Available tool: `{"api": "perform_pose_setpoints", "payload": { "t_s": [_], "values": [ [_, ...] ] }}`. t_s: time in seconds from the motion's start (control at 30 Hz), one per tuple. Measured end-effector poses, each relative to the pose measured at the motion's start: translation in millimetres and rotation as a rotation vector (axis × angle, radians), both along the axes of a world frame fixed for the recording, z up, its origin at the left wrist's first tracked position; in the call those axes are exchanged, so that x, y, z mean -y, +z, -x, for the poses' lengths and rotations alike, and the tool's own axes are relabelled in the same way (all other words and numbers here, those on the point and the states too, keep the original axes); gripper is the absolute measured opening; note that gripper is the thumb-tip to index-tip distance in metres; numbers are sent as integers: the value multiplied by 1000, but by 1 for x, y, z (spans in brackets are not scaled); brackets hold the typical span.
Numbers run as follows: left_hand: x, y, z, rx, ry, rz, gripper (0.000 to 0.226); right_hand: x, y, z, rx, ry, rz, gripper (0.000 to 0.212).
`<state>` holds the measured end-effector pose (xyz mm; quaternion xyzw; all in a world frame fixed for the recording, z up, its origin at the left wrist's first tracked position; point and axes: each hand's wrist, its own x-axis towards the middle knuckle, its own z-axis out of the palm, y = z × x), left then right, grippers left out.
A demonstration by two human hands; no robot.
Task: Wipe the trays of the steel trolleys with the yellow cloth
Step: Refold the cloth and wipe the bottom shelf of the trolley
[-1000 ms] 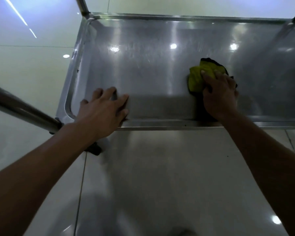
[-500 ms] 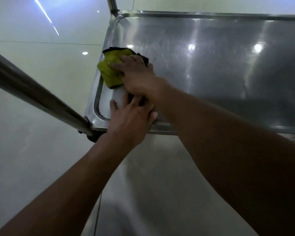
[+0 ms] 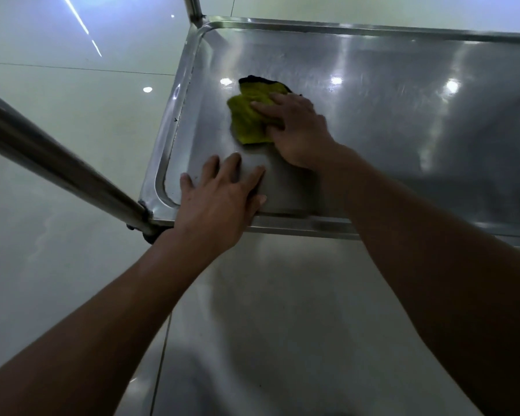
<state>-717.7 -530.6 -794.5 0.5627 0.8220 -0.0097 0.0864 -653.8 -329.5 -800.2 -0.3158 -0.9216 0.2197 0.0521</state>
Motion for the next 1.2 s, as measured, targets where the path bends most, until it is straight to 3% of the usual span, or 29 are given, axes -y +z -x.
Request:
{"api": "perform_pose_setpoints", "payload": {
  "t_s": [0.33, 0.47, 0.57, 0.87, 0.97, 1.13, 1.2],
  "values": [
    [0, 11, -1, 18, -13, 67, 58, -61, -3, -171, 6, -314, -101, 52],
    [-6, 16, -22, 38, -18, 4, 42, -67, -2, -214, 60, -415, -112, 53],
    [-14, 16, -63, 86, -136, -82, 34, -51, 0, -210, 69, -414, -103, 53],
    [-21, -1, -82, 91, -54, 23, 45, 72, 6, -216, -27, -302, -37, 49],
    [-17, -5, -87, 119, -28, 25, 46, 79, 22, -211, 203, -237, -24, 52],
    [-11, 3, -96, 157, 3, 23, 48, 78, 62, -231, 643, 52, 87, 70],
    [-12, 8, -98, 186, 30, 39, 47, 77, 70, -228, 663, 46, 138, 70]
  ]
}}
